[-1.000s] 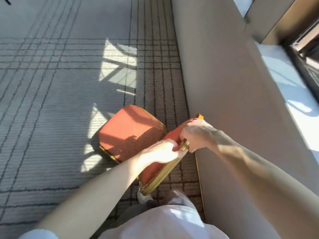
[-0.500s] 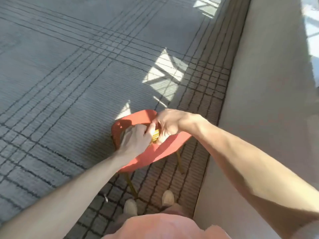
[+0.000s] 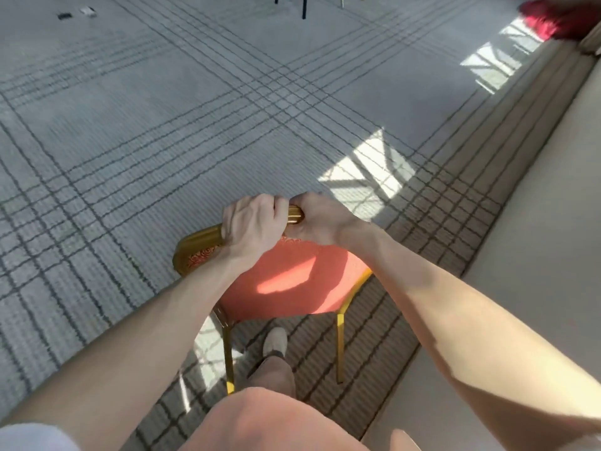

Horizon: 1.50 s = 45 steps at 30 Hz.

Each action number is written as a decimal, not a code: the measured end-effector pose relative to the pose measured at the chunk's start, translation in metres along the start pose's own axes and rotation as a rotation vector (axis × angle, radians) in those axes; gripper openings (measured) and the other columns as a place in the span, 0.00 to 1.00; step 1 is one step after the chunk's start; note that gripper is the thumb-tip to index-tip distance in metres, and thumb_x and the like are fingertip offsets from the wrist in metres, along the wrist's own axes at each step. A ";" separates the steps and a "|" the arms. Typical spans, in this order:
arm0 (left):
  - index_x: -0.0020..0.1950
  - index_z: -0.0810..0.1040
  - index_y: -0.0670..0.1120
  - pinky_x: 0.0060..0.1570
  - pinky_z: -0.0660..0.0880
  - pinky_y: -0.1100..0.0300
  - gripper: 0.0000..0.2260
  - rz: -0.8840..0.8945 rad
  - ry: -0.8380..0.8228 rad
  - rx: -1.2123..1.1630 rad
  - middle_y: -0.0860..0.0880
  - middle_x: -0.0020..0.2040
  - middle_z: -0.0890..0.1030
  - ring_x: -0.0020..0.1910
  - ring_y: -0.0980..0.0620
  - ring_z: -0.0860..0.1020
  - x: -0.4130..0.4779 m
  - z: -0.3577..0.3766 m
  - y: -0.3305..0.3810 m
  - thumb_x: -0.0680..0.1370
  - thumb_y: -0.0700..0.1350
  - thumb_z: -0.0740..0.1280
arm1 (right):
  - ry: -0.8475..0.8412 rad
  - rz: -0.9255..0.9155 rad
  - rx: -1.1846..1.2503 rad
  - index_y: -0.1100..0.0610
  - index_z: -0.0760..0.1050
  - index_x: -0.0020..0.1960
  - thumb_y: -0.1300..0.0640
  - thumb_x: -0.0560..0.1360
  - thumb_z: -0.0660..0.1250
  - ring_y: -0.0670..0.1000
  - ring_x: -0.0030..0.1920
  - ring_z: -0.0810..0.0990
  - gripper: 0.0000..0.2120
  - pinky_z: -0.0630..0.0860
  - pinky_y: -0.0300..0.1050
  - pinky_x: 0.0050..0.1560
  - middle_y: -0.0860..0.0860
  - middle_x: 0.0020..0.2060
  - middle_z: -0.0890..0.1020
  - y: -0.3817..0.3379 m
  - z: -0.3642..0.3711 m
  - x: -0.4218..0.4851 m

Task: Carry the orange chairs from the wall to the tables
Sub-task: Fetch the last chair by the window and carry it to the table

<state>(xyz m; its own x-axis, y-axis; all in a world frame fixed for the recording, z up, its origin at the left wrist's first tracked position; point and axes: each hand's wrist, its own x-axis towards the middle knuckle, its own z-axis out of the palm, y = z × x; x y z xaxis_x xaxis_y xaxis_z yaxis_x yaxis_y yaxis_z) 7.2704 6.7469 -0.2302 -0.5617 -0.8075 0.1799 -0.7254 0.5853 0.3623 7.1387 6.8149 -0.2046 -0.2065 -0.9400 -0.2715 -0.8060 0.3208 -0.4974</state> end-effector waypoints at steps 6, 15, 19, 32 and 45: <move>0.37 0.80 0.41 0.40 0.65 0.54 0.23 0.013 0.010 0.027 0.39 0.40 0.83 0.41 0.39 0.81 0.102 0.013 -0.003 0.81 0.51 0.54 | 0.194 -0.054 -0.118 0.49 0.70 0.36 0.41 0.71 0.68 0.46 0.31 0.74 0.14 0.67 0.42 0.33 0.43 0.28 0.75 0.021 -0.034 0.083; 0.45 0.79 0.42 0.44 0.65 0.54 0.21 -0.105 -0.194 -0.049 0.40 0.50 0.83 0.41 0.46 0.72 0.266 0.024 -0.019 0.82 0.53 0.51 | 0.096 0.039 -0.033 0.48 0.77 0.41 0.41 0.67 0.73 0.49 0.39 0.79 0.13 0.71 0.42 0.37 0.46 0.35 0.81 0.042 -0.102 0.234; 0.44 0.75 0.43 0.45 0.64 0.54 0.19 -0.124 -0.279 -0.060 0.43 0.45 0.78 0.43 0.46 0.72 0.305 0.030 -0.026 0.82 0.54 0.52 | 0.054 0.051 -0.013 0.48 0.77 0.40 0.40 0.68 0.72 0.48 0.38 0.79 0.12 0.74 0.43 0.37 0.46 0.34 0.81 0.049 -0.114 0.269; 0.46 0.70 0.45 0.39 0.63 0.54 0.12 -0.131 -0.348 -0.025 0.48 0.40 0.71 0.40 0.47 0.72 0.412 0.067 -0.017 0.82 0.47 0.51 | 0.027 -0.095 -0.174 0.51 0.73 0.40 0.42 0.73 0.66 0.48 0.35 0.72 0.13 0.65 0.41 0.36 0.46 0.32 0.74 0.090 -0.160 0.362; 0.41 0.78 0.43 0.46 0.68 0.53 0.21 0.172 -0.208 0.010 0.42 0.45 0.84 0.48 0.42 0.79 0.578 0.093 0.103 0.81 0.54 0.53 | 0.139 0.004 -0.236 0.51 0.70 0.40 0.41 0.73 0.66 0.49 0.32 0.74 0.14 0.67 0.42 0.34 0.47 0.32 0.74 0.188 -0.312 0.424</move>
<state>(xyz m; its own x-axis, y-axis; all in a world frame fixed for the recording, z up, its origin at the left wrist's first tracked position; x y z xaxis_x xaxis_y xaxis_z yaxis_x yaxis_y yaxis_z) 6.8344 6.3473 -0.1739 -0.7462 -0.6642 0.0455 -0.6154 0.7143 0.3334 6.7260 6.4406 -0.1560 -0.2710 -0.9510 -0.1490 -0.9086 0.3038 -0.2865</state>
